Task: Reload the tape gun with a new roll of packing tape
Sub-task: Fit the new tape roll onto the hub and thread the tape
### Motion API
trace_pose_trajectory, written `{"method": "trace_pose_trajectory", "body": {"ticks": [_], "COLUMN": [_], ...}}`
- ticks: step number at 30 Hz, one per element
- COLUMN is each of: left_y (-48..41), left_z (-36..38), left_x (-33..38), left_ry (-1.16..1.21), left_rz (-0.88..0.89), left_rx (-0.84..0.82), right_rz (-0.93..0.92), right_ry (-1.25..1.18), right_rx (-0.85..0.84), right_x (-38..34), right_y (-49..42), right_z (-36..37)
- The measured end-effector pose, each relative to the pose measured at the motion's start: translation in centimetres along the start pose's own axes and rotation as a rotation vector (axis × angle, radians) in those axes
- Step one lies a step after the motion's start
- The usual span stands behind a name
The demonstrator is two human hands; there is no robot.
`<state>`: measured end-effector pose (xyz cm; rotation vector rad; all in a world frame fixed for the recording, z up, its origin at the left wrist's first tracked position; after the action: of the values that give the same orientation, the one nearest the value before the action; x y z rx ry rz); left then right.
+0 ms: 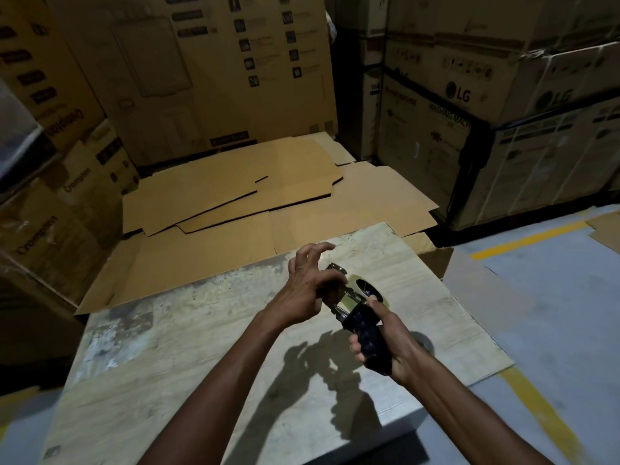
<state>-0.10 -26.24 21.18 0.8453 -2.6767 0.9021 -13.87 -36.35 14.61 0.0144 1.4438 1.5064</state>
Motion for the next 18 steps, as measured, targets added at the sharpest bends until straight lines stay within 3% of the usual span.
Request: {"method": "trace_pose_trajectory", "body": {"ticks": [13,18], "left_y": [1.1,1.7], "left_z": [0.9,1.1], "left_x": [-2.3,-3.4], "left_ry": [0.392,0.470], "left_rz": [-0.301,-0.335], "left_rx": [-0.026,0.017], "right_rz": [-0.072,-0.069], "right_ry": [0.127,0.130], "right_rx": [0.037,0.067], "right_x": [-0.7,-0.5], "right_y": [-0.1,0.1], "right_z": [0.2,1.0]}}
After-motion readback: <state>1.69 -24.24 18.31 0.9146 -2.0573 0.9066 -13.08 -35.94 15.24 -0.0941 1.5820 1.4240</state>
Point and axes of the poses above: each hand's wrist, its own y-axis away from the middle knuckle, its own z-axis out of the palm, x = y × z, the point moved 6 cm from there along -y, towards the middle knuckle, and after that the axes turned 12 degrees about x, right-handed, at the moved point
